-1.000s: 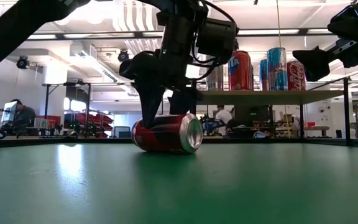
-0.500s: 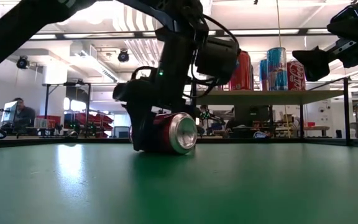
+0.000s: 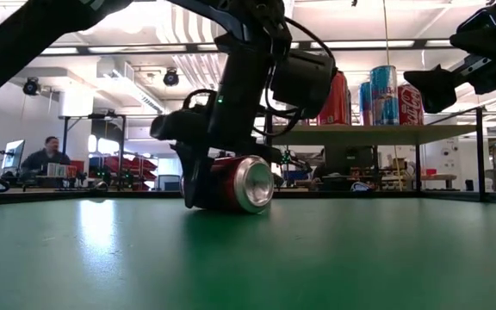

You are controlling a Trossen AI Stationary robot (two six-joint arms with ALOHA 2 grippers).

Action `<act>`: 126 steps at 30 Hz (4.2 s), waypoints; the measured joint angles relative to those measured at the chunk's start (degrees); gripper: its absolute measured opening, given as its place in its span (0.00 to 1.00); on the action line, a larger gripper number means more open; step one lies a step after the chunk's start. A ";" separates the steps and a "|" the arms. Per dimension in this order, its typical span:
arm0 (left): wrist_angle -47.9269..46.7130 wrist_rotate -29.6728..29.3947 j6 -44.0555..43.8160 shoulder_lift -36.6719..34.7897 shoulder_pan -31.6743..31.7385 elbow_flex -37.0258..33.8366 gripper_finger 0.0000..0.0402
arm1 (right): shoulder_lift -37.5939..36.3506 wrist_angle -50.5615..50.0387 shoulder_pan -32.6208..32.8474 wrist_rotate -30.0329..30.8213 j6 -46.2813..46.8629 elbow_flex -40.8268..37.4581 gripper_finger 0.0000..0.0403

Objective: Place canned beverage on shelf
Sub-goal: Move the red-white soda can to the center of the table

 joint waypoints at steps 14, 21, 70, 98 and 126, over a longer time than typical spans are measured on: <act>-6.13 -21.59 11.31 -0.48 -5.85 4.03 0.70 | 0.00 0.00 0.00 0.05 0.01 0.00 0.89; -9.90 -35.34 12.97 -0.33 -8.07 4.29 0.71 | 0.00 0.02 0.00 0.05 0.02 -0.02 0.89; -10.76 -41.32 21.38 -0.15 -13.97 12.79 0.70 | 0.00 0.04 -0.01 0.05 0.02 -0.01 0.89; -10.74 -11.05 28.19 -1.16 -9.46 22.32 0.98 | 0.00 0.04 -0.02 0.05 0.02 -0.02 0.89; -9.69 -8.57 21.88 3.82 -8.24 21.86 0.70 | 0.00 0.04 -0.01 0.05 0.01 -0.02 0.89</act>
